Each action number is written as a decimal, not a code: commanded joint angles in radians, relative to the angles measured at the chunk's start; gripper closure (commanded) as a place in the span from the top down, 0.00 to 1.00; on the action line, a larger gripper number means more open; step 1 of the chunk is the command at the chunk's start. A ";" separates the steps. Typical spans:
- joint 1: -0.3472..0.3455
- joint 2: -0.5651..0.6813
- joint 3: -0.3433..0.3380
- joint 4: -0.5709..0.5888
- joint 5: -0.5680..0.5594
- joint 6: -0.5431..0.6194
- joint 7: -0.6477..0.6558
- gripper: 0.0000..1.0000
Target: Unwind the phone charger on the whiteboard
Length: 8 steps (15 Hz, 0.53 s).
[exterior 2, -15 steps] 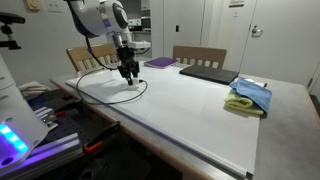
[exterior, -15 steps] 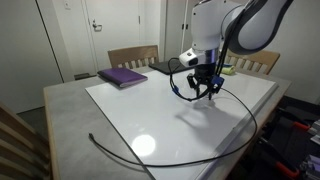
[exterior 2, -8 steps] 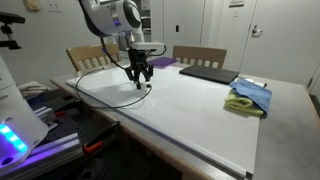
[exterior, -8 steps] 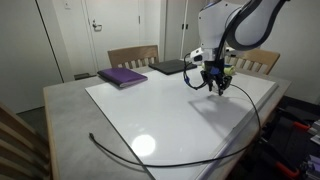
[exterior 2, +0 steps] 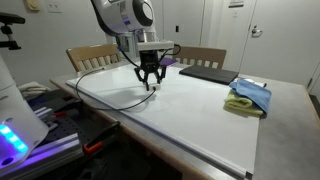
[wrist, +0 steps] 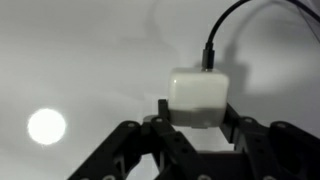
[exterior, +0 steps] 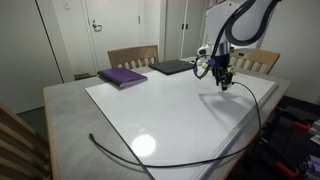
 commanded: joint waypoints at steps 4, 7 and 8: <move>-0.019 0.000 0.026 0.001 -0.008 -0.004 0.005 0.51; -0.014 0.010 0.009 0.024 -0.001 -0.034 0.075 0.26; -0.017 0.016 0.003 0.040 0.018 -0.047 0.126 0.26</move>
